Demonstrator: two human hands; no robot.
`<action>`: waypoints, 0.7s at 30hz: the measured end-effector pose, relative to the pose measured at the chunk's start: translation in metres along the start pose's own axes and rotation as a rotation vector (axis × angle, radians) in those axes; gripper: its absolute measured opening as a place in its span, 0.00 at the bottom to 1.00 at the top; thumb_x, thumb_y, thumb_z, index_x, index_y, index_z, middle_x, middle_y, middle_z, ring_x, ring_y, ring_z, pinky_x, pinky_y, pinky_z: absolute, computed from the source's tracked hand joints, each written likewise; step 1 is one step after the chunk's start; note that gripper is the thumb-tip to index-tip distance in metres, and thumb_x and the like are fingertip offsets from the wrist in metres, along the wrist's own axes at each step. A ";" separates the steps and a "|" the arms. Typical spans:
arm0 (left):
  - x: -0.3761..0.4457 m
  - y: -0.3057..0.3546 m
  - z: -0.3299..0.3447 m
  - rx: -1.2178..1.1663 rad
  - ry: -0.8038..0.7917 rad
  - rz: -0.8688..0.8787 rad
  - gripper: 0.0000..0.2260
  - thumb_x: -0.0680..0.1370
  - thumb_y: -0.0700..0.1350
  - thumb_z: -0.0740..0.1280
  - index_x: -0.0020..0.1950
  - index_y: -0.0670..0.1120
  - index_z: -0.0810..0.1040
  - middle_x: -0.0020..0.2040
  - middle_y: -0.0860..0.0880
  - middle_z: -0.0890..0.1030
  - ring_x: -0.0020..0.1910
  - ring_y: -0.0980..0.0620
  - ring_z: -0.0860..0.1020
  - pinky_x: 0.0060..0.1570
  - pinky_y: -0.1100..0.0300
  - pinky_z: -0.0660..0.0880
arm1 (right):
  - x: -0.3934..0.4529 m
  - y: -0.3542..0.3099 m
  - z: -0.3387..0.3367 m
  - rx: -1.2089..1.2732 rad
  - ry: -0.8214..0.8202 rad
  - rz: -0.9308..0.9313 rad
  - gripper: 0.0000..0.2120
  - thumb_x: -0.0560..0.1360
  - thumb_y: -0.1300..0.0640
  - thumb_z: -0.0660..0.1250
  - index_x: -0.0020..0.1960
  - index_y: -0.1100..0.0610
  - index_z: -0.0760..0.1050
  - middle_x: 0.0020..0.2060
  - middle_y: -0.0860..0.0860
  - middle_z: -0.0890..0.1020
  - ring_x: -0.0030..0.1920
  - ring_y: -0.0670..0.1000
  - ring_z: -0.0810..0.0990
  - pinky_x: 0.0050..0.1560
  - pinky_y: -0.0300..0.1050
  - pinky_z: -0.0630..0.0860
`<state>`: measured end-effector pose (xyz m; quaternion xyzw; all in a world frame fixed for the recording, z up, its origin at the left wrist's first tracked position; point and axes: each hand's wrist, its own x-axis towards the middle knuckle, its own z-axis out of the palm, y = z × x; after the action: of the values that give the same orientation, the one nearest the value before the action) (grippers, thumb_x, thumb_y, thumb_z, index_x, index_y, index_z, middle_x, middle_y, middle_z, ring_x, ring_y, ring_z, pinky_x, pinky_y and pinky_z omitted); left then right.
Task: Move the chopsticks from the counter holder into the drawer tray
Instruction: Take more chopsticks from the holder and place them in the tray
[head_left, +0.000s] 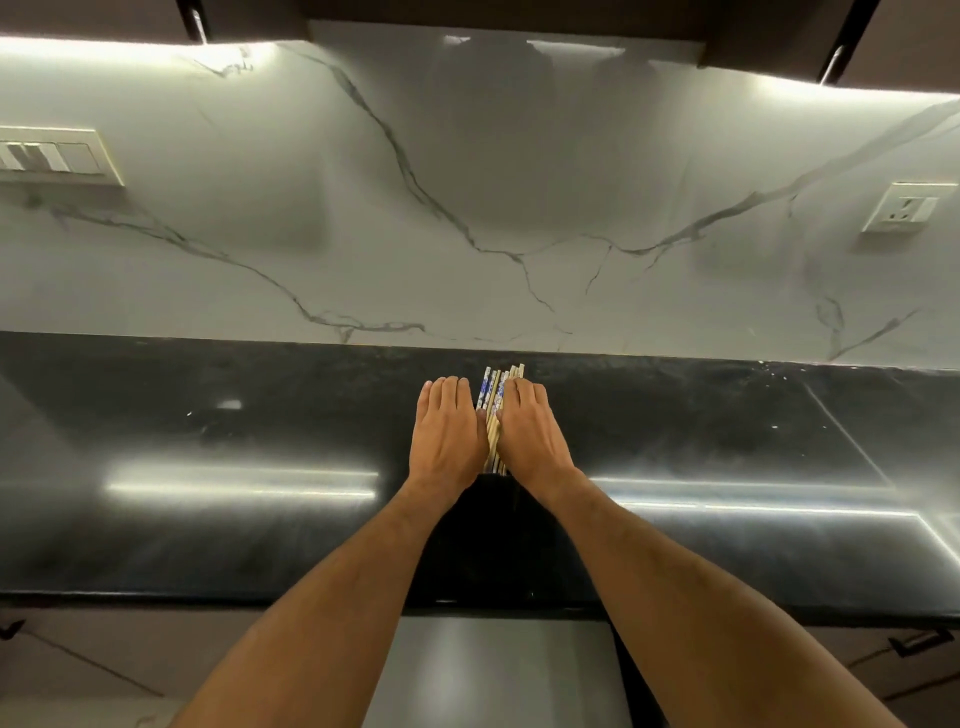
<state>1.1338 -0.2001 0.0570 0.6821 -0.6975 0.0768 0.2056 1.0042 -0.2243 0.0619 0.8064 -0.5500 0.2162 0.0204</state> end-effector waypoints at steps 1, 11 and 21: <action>0.004 -0.001 0.006 -0.005 0.000 0.009 0.21 0.84 0.51 0.58 0.72 0.39 0.69 0.69 0.41 0.75 0.71 0.44 0.71 0.78 0.47 0.59 | 0.004 0.000 0.005 0.034 -0.001 0.004 0.24 0.85 0.47 0.59 0.75 0.62 0.67 0.67 0.58 0.75 0.63 0.53 0.74 0.66 0.45 0.75; 0.055 -0.013 0.050 -0.291 -0.044 -0.106 0.15 0.84 0.47 0.57 0.67 0.40 0.73 0.63 0.43 0.78 0.63 0.46 0.76 0.70 0.50 0.69 | 0.037 0.001 0.039 0.413 0.106 0.157 0.09 0.84 0.60 0.62 0.57 0.63 0.79 0.51 0.58 0.83 0.50 0.52 0.80 0.58 0.47 0.80; 0.094 -0.006 0.065 -0.640 -0.224 -0.189 0.10 0.83 0.42 0.59 0.56 0.41 0.78 0.54 0.44 0.81 0.52 0.47 0.79 0.56 0.49 0.78 | 0.040 -0.004 0.048 0.495 0.275 0.346 0.12 0.74 0.74 0.64 0.52 0.62 0.78 0.47 0.55 0.82 0.45 0.45 0.75 0.54 0.40 0.75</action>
<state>1.1290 -0.3122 0.0345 0.6490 -0.6381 -0.2404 0.3375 1.0356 -0.2712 0.0339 0.6447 -0.6017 0.4505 -0.1390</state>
